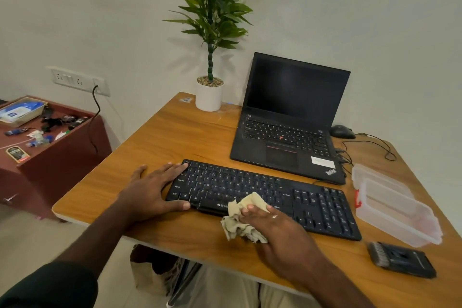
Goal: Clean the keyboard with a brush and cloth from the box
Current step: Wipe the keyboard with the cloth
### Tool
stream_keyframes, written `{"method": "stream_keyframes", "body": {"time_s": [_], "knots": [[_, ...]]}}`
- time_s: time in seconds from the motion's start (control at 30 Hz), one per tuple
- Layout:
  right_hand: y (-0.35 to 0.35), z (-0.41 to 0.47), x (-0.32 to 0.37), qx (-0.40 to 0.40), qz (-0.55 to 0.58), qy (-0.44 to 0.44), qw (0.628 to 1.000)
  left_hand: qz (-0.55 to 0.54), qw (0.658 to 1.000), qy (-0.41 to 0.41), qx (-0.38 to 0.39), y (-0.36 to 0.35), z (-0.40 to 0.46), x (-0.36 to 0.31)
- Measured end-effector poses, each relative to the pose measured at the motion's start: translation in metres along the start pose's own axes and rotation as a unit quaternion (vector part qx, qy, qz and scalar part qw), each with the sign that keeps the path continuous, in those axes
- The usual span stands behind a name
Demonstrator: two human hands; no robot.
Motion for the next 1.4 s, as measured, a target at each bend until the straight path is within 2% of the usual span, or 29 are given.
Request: {"method": "stream_keyframes", "body": {"time_s": [0.07,0.13,0.2,0.27,0.33,0.47,0.5,0.6,0.63,0.7,0.77,0.8,0.83,0.9,0.93,0.97,1.0,1.07,1.1,1.13,1.17,1.27,1.33,1.4], "knots": [[0.001,-0.011,-0.011,-0.015,0.027,-0.020,0.999,0.002,1.000,0.002,0.002,0.000,0.000,0.000],[0.004,-0.020,-0.023,-0.072,0.121,-0.041,0.989,0.005,1.000,0.004,0.004,0.001,-0.001,-0.001],[0.003,-0.028,-0.031,-0.157,0.250,-0.086,0.952,0.005,1.000,0.005,0.007,0.001,-0.001,-0.001],[-0.002,-0.029,-0.032,-0.245,0.371,-0.145,0.884,0.005,1.000,0.002,0.009,0.001,-0.001,-0.001],[-0.007,-0.029,-0.034,-0.318,0.424,-0.166,0.832,0.004,1.000,0.000,0.008,0.000,-0.001,-0.003],[-0.019,-0.028,-0.043,-0.380,0.497,-0.218,0.749,0.013,0.999,-0.016,-0.031,-0.003,-0.009,-0.019],[-0.021,-0.029,-0.046,-0.400,0.530,-0.221,0.714,0.019,0.998,-0.025,-0.054,-0.003,-0.012,-0.028],[-0.014,-0.027,-0.055,-0.475,0.646,-0.227,0.553,0.052,0.994,-0.046,-0.084,-0.004,-0.016,-0.065],[-0.009,-0.026,-0.055,-0.489,0.665,-0.235,0.514,0.064,0.993,-0.051,-0.081,-0.007,-0.015,-0.077],[0.000,-0.024,-0.058,-0.493,0.668,-0.244,0.502,0.077,0.993,-0.051,-0.069,-0.013,-0.010,-0.093],[0.009,-0.022,-0.058,-0.490,0.662,-0.233,0.518,0.094,0.993,-0.042,-0.066,-0.018,-0.004,-0.098],[0.013,-0.023,-0.059,-0.493,0.641,-0.231,0.541,0.100,0.991,-0.039,-0.075,-0.019,-0.003,-0.099],[0.015,-0.023,-0.061,-0.495,0.596,-0.226,0.590,0.101,0.991,-0.038,-0.085,-0.019,-0.002,-0.098],[0.024,-0.023,-0.058,-0.489,0.418,-0.229,0.731,0.102,0.990,-0.036,-0.088,-0.019,-0.003,-0.097],[0.027,-0.021,-0.054,-0.478,0.332,-0.221,0.783,0.104,0.990,-0.037,-0.088,-0.019,-0.003,-0.098],[0.026,-0.017,-0.048,-0.458,0.281,-0.201,0.819,0.102,0.990,-0.040,-0.091,-0.020,-0.003,-0.098],[0.023,-0.010,-0.039,-0.416,0.256,-0.169,0.856,0.096,0.990,-0.044,-0.098,-0.020,-0.003,-0.098],[0.012,0.008,-0.014,-0.264,0.180,-0.111,0.941,0.080,0.988,-0.056,-0.120,-0.021,-0.003,-0.097],[0.004,0.016,-0.006,-0.192,0.121,-0.085,0.970,0.076,0.987,-0.063,-0.131,-0.021,-0.002,-0.096],[-0.004,0.022,-0.001,-0.150,0.064,-0.046,0.985,0.076,0.985,-0.068,-0.136,-0.021,-0.002,-0.096],[-0.009,0.024,0.001,-0.144,0.016,-0.003,0.989,0.078,0.985,-0.071,-0.136,-0.021,-0.002,-0.095],[-0.014,0.014,-0.003,-0.118,-0.004,-0.015,0.993,0.085,0.986,-0.065,-0.125,-0.019,-0.001,-0.096],[-0.016,0.002,-0.007,-0.084,-0.056,-0.015,0.995,0.085,0.986,-0.060,-0.128,-0.020,-0.001,-0.096],[-0.020,-0.010,-0.015,-0.025,-0.063,-0.015,0.998,0.080,0.988,-0.050,-0.124,-0.020,-0.002,-0.097]]}}
Point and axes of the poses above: each hand's wrist, its own z-axis towards the middle knuckle, its own y-axis out of the back of the hand, x = y × z, the point moved 3 cm from there along z, towards the middle knuckle, and after that the axes turned 13 degrees about y, right-handed, at the moved point
